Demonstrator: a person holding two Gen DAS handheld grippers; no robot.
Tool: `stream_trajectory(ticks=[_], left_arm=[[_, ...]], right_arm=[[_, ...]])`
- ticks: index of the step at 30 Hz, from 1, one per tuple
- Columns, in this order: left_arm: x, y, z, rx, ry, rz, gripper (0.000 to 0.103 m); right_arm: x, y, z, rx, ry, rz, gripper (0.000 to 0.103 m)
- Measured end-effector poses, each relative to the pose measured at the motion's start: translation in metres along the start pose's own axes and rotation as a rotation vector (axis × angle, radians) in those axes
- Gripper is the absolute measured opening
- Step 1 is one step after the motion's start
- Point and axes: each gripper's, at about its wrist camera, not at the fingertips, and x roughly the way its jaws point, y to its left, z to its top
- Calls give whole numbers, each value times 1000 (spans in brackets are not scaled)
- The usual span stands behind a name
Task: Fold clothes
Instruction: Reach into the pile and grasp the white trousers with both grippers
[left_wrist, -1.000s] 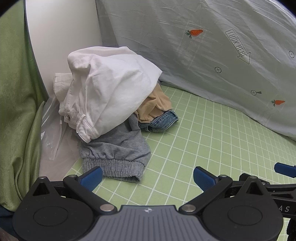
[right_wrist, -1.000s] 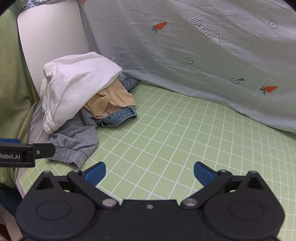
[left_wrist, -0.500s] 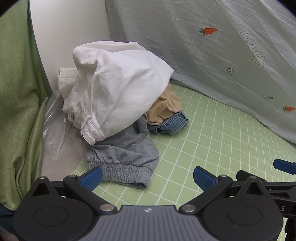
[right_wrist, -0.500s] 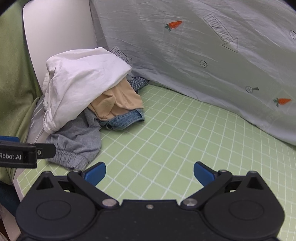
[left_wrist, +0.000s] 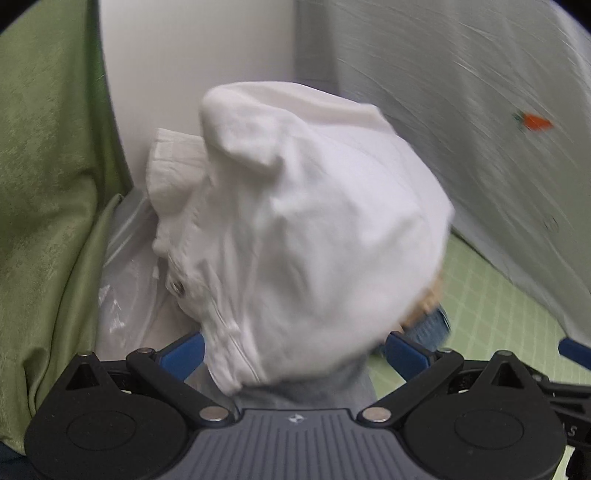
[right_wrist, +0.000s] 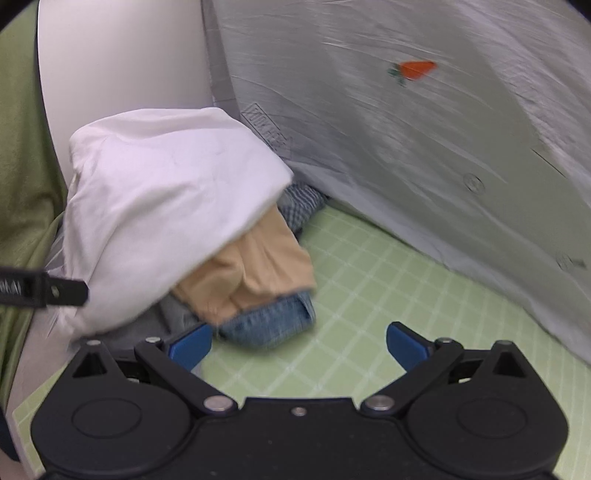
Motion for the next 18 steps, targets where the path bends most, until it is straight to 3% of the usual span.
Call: stream_trajectory(ticks=[2, 8, 10, 12, 14, 15, 16, 17, 18], left_arm=[[15, 10, 18, -42, 0, 3, 97], [49, 20, 46, -91, 17, -98, 80], [55, 17, 48, -84, 21, -115, 78], [57, 14, 49, -66, 15, -121, 75], [58, 13, 48, -61, 10, -120, 74], [58, 12, 48, -62, 9, -119, 74], [58, 12, 48, -63, 8, -118, 74], [58, 12, 48, -64, 7, -117, 74], [57, 11, 47, -66, 5, -116, 73]], right_arm=[[20, 1, 18, -2, 1, 16, 102], [82, -3, 69, 52, 14, 85, 95], [105, -6, 84, 71, 31, 88, 88], [124, -12, 96, 123, 46, 121, 74], [138, -21, 103, 207, 60, 193, 68], [144, -24, 105, 247, 65, 234, 59], [148, -27, 105, 287, 68, 285, 43], [150, -29, 104, 316, 66, 327, 37], [149, -31, 102, 326, 56, 342, 22]])
